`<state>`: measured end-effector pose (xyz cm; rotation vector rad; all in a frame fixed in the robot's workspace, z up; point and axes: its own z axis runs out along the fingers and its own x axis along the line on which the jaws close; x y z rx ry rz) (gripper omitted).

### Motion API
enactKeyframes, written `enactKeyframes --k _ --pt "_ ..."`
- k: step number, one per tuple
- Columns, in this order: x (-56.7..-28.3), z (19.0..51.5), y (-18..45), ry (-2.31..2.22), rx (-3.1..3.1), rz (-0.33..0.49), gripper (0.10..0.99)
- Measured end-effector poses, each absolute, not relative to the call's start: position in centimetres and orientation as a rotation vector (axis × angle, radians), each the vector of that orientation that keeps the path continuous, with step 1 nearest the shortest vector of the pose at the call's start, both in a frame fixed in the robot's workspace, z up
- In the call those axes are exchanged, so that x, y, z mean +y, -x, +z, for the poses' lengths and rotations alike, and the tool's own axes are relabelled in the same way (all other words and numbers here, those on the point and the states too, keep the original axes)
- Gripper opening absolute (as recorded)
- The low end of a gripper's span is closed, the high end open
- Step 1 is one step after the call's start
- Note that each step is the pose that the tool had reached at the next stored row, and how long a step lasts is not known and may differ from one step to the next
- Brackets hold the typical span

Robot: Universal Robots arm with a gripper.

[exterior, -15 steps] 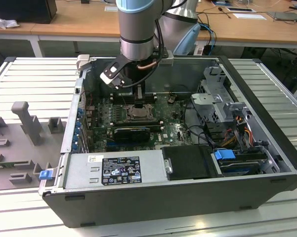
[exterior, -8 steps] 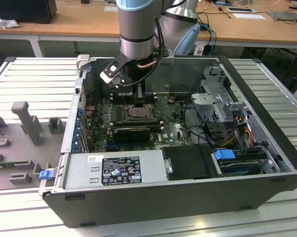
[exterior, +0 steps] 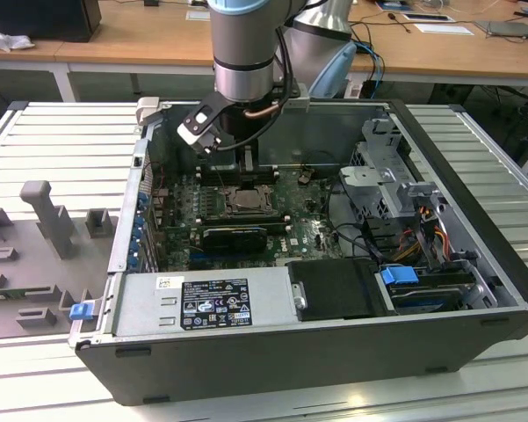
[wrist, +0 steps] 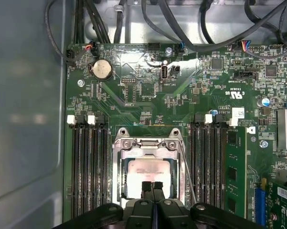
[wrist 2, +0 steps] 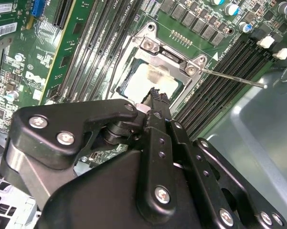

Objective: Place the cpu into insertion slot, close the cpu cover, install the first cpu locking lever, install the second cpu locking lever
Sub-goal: 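Install the first cpu locking lever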

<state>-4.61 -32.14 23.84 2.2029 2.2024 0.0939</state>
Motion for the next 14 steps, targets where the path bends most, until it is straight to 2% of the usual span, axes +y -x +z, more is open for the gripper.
enactKeyframes --k 14 --pt "-32.1 25.9 4.6 -2.203 2.203 0.094 0.106"
